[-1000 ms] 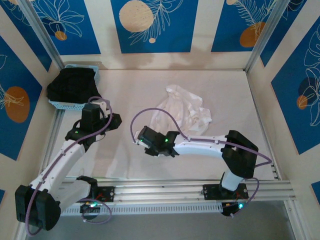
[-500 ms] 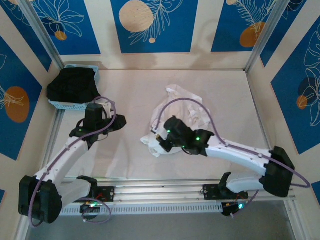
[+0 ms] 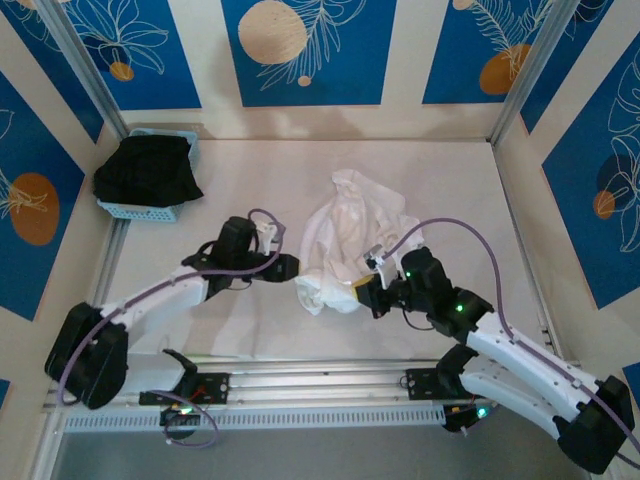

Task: Fold the inside-out t-shirt

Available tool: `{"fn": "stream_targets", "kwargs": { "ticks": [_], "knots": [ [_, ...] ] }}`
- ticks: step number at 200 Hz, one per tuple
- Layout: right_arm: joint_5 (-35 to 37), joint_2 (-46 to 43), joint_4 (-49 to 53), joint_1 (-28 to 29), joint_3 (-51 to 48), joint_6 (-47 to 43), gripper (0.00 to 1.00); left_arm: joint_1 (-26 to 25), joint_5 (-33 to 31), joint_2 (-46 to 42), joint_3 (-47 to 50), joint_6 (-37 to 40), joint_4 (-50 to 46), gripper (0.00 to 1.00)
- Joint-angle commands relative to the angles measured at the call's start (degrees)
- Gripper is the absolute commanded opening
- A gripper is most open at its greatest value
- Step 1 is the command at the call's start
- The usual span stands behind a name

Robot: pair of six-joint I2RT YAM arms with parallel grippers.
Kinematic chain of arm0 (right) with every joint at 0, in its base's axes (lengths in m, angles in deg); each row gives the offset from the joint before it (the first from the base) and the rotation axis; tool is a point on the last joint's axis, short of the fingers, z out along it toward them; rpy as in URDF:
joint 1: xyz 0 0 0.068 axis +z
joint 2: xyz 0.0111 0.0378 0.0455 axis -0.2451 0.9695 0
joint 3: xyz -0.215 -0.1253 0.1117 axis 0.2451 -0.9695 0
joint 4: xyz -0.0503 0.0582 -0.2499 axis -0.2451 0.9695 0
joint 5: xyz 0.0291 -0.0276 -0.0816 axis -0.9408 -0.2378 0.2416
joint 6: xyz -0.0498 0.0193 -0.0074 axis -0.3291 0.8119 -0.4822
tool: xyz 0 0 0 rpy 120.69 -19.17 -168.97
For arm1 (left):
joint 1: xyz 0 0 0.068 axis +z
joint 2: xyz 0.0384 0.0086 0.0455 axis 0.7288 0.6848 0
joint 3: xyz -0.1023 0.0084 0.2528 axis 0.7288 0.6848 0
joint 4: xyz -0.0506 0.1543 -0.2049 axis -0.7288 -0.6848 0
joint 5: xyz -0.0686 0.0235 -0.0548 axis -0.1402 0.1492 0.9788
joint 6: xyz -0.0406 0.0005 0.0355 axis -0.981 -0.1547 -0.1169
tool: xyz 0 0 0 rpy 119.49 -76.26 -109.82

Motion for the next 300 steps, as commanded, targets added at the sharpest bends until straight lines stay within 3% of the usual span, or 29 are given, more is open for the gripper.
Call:
{"fn": "stream_targets", "kwargs": {
  "ticks": [1,46,104,134,163,183,205,248,276,300],
  "knots": [
    [-3.0,-2.8,-1.2,-0.7,-1.6,3.8,0.02,-0.9,1.4,4.3,-5.3,0.5,4.0,0.47],
    [-3.0,-2.4,-1.9,-1.4,-2.1,2.5,0.02,-4.8,1.0,15.9,-15.6,3.6,0.1,0.56],
    [-3.1,-2.1,-1.6,-2.1,-1.6,1.9,0.02,-7.4,2.2,24.9,-22.0,4.0,-2.4,0.56],
    [-3.1,-2.1,-2.0,-2.2,-1.8,2.0,0.02,-8.1,3.4,27.5,-23.7,2.6,-0.7,0.45],
    [-3.0,-2.1,-2.1,-2.3,-1.5,1.8,0.02,-8.1,4.0,28.7,-25.3,1.5,-0.3,0.21],
    [-1.7,-2.3,-1.2,-2.7,0.5,0.9,0.02,-7.6,3.1,25.7,-26.1,1.8,-1.8,0.06],
    [-0.8,-2.4,-1.1,-4.8,5.1,0.2,0.01,-6.0,0.8,17.9,-26.3,1.2,-2.4,0.00],
    [-7.5,1.9,-7.5,-11.7,17.3,3.5,0.01,-5.2,-11.8,-0.2,-30.9,2.7,-7.5,0.00],
    [-10.1,5.0,-13.5,-12.8,21.7,7.4,0.00,-5.2,-18.8,-6.8,-34.1,4.7,-13.3,0.00],
    [-12.7,5.6,-20.3,-13.0,20.0,11.3,0.00,-5.3,-24.7,-9.5,-33.4,6.3,-18.7,0.00]
  ]
}}
